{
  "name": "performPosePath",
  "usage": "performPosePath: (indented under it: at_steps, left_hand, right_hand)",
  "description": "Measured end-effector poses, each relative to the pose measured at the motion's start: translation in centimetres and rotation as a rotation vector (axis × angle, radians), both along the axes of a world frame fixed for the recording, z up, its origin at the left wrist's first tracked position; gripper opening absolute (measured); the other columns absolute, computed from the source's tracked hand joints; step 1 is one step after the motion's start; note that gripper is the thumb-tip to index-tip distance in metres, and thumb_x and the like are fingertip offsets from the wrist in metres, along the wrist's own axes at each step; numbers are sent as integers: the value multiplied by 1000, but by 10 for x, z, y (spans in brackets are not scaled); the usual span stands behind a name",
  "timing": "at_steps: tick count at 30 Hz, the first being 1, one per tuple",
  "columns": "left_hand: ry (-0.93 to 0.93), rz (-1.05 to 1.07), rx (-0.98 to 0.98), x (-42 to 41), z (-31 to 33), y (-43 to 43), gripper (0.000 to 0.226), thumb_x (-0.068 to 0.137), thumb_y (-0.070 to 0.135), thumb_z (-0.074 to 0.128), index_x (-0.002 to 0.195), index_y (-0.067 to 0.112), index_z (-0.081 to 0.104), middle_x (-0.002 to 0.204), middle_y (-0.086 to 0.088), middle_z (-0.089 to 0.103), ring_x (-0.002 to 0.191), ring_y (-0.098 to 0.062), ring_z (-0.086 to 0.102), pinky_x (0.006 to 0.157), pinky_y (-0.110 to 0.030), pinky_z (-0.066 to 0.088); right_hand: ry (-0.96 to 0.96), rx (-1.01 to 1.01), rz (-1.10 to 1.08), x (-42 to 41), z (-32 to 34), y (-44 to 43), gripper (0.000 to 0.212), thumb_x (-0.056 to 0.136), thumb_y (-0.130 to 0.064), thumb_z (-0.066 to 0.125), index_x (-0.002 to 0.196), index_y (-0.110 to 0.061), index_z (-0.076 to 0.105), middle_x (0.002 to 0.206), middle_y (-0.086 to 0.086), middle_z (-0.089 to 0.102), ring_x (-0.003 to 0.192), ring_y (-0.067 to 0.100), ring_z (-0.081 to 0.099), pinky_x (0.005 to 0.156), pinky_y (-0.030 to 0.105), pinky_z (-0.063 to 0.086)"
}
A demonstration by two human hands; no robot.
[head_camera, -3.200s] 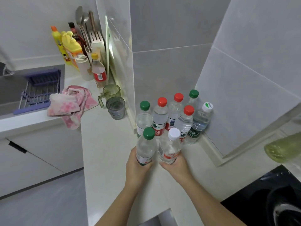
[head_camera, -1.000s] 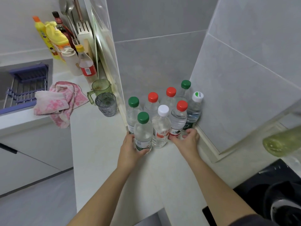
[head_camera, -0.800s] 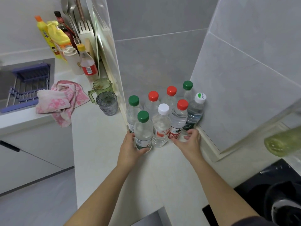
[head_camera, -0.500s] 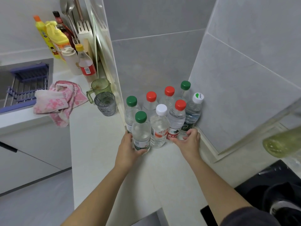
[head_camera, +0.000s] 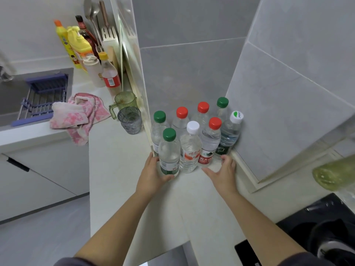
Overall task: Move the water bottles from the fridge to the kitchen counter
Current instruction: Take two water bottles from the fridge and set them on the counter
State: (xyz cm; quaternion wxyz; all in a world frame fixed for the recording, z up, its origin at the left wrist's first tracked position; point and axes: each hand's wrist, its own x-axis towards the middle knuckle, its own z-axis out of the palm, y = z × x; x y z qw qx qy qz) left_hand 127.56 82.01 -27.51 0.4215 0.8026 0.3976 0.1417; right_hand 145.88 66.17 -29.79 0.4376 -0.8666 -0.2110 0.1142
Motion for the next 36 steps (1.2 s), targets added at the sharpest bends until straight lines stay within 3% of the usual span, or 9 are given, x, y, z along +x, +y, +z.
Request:
performPosePath:
  at_steps: [3,6,11,14,18,21,24,28,36]
  left_hand:
    - [183,-11,21,-25,11,-2,97,73,44,80,150,21,25,163,1,5,146,-15,21,111,-35,31]
    - [258,0,87,-57,17,-5,98,76,48,76,152,22,20,163,2,2,147,-16,20,110,-37,34]
    - [302,-20,111,-58,20,-13,84,83,49,69,149,19,26,156,2,29,140,-16,34,108,-32,35]
    - [302,-46,84,-34,23,-10,93,80,47,73,151,18,20,162,-2,11,144,-19,28,111,-35,33]
    - [228,-113,63,-9,29,0,91,76,40,79,148,22,27,163,-2,4,141,-19,35,103,-35,39]
    - [62,-168,46,-1,29,7,107,70,33,84,152,31,15,156,12,26,131,-16,47,95,-31,43]
    - [8,-151,43,-1,28,7,106,71,32,84,151,34,15,151,17,35,126,-14,49,88,-24,39]
    - [-33,-129,54,-2,27,2,105,73,33,83,151,37,12,150,18,35,124,-13,51,86,-23,39]
    - [-32,-137,41,-3,31,-2,107,74,30,82,152,33,10,152,17,34,124,-10,50,88,-21,38]
  right_hand:
    - [-11,-41,118,-21,6,-10,85,71,-20,88,139,-4,40,140,17,40,131,29,37,106,30,32]
    - [-38,-31,216,-38,15,-10,80,75,-21,85,140,-6,41,140,9,40,130,22,38,107,28,33]
    - [-34,-113,157,-49,27,16,35,80,-27,81,94,-11,54,100,3,52,97,29,57,79,36,45]
    - [-51,-167,172,-49,26,26,30,84,-32,77,84,-13,54,92,2,53,88,27,57,71,36,43]
    - [-85,-244,171,-42,31,31,31,87,-32,75,83,-11,52,82,3,54,77,24,51,63,33,36]
    - [-98,-290,198,-39,33,35,32,88,-32,73,80,-12,50,77,4,55,75,26,54,66,36,43]
    - [-112,-337,214,-37,36,39,30,90,-32,71,81,-11,52,79,9,60,78,28,56,69,35,44]
    - [-164,-415,230,-37,36,40,36,92,-39,65,94,-4,61,92,14,69,87,31,63,65,32,40]
    - [-242,-496,274,-37,37,34,41,93,-48,60,99,-8,61,95,11,70,88,31,65,70,35,50]
